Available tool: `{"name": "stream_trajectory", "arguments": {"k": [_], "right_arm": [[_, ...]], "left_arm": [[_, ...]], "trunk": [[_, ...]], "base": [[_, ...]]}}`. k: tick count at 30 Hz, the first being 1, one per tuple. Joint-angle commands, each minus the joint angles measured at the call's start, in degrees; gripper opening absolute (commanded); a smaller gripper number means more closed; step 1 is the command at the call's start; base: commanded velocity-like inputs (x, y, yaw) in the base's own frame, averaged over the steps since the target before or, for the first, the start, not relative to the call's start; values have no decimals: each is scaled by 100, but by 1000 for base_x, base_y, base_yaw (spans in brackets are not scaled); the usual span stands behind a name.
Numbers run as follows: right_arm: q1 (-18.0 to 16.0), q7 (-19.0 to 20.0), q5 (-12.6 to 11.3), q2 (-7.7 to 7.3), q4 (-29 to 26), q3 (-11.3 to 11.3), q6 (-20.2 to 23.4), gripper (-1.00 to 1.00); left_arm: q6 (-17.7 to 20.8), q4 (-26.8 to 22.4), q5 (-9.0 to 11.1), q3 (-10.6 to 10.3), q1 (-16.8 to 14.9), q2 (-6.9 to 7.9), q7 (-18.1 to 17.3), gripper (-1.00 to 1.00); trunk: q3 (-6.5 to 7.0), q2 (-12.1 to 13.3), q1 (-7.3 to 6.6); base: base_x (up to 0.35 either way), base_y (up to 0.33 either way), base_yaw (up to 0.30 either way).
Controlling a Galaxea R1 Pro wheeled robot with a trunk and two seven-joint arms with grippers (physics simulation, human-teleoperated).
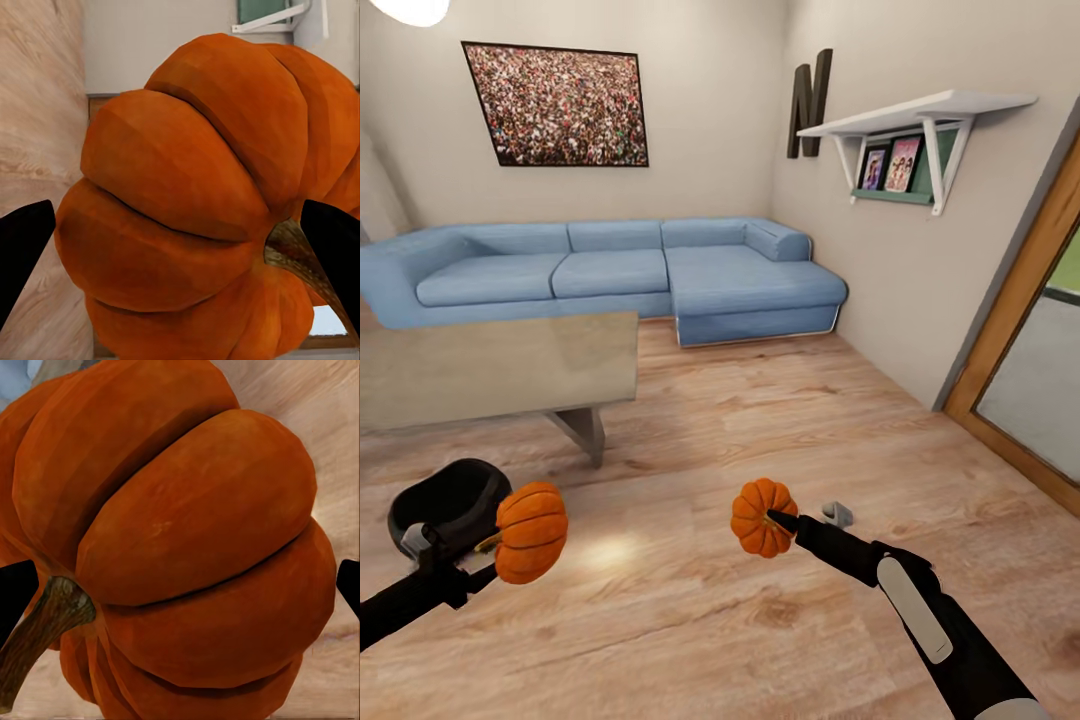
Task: Place each of the two pumpkins and all three candles from the living room inside a cabinet in the living room (use any cabinet), then make sure every cabinet is closed, and position the cauldron so it is next to a table in the living room.
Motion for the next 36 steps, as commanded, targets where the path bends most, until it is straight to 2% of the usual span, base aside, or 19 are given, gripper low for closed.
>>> {"name": "stream_trajectory", "arguments": {"k": [1,11,21,32,36], "right_arm": [[-2,-15,-41,-5,-7,4,22,-100],[-2,-11,-43,-5,0,0,22,-100],[-2,-18,-32,-5,8,11,22,-100],[-2,-18,-32,-5,2,12,22,-100],[-2,-18,-32,-5,1,12,22,-100]], "left_arm": [[61,7,51,-31,-10,6,-23,-100],[58,11,46,-31,-10,2,-23,-100],[53,11,49,-25,-10,5,-28,-100],[70,11,52,-19,-10,6,-26,-100],[71,11,51,-22,-10,6,-24,-100]], "trunk": [[0,-3,-3],[9,-3,-3],[9,-3,-3],[23,-3,-3],[120,3,-14]], "base": [[-210,142,237],[-131,151,88],[-2,152,246],[0,12,262],[0,0,262]]}}
